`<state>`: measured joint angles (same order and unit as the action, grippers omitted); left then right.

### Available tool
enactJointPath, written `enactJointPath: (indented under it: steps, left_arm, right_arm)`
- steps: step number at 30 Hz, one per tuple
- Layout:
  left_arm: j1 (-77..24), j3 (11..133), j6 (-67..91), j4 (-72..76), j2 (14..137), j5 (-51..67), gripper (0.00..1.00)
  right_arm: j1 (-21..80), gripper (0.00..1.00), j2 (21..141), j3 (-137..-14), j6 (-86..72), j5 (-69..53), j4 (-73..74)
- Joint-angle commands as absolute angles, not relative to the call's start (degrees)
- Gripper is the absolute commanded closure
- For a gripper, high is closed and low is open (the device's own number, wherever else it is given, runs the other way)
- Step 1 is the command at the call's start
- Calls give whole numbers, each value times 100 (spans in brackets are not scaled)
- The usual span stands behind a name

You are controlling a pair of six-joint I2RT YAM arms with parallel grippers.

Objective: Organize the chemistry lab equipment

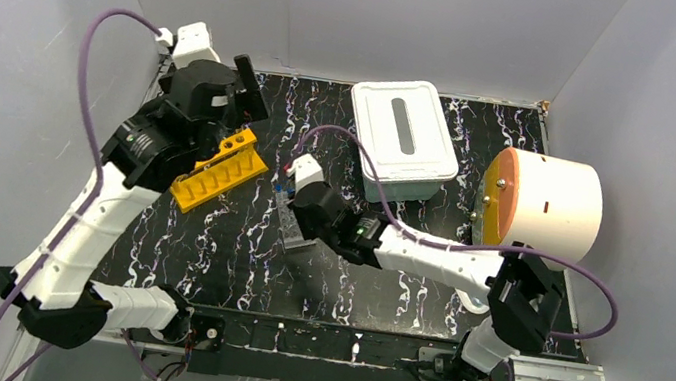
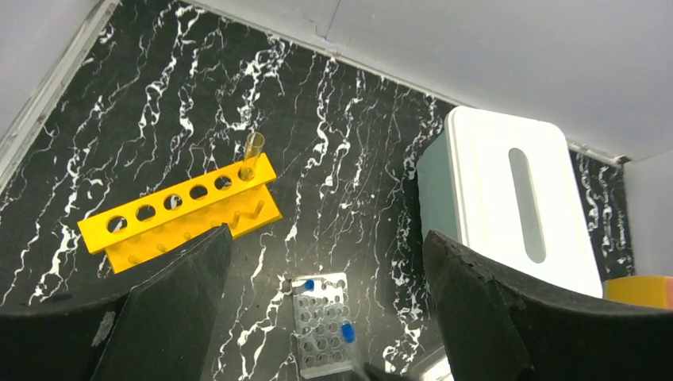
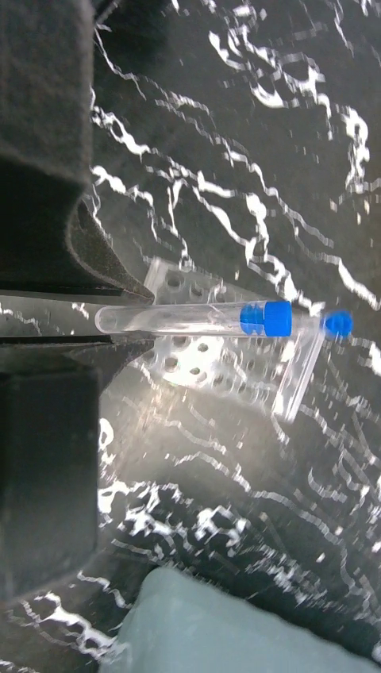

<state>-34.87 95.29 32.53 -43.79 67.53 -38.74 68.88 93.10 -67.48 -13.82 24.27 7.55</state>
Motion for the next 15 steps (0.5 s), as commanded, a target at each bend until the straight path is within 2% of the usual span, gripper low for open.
enactJointPath:
  steps: [1, 3, 7, 11, 15]
  left_arm:
    - [-3304, 9682, 3496, -4663, 7018, -3634, 11]
    - [-3038, 9536, 3586, -4582, 7107, -3119, 11]
    - [-2267, 8823, 3852, -4081, 7167, -1085, 11]
    - [-2132, 7959, 3994, -3078, 7138, 636, 12]
    - [-2110, 7389, 4148, -2331, 7194, 1837, 13]
  right_arm:
    - [6492, 76, 8897, -6430, -1889, 2487, 516]
    - [6339, 76, 8741, -6324, -2025, 2448, 475]
    - [6144, 75, 8458, -6247, -2145, 2435, 418]
    - [5988, 75, 8226, -6269, -2218, 2342, 357]
    - [5912, 75, 8066, -6321, -2187, 2148, 265]
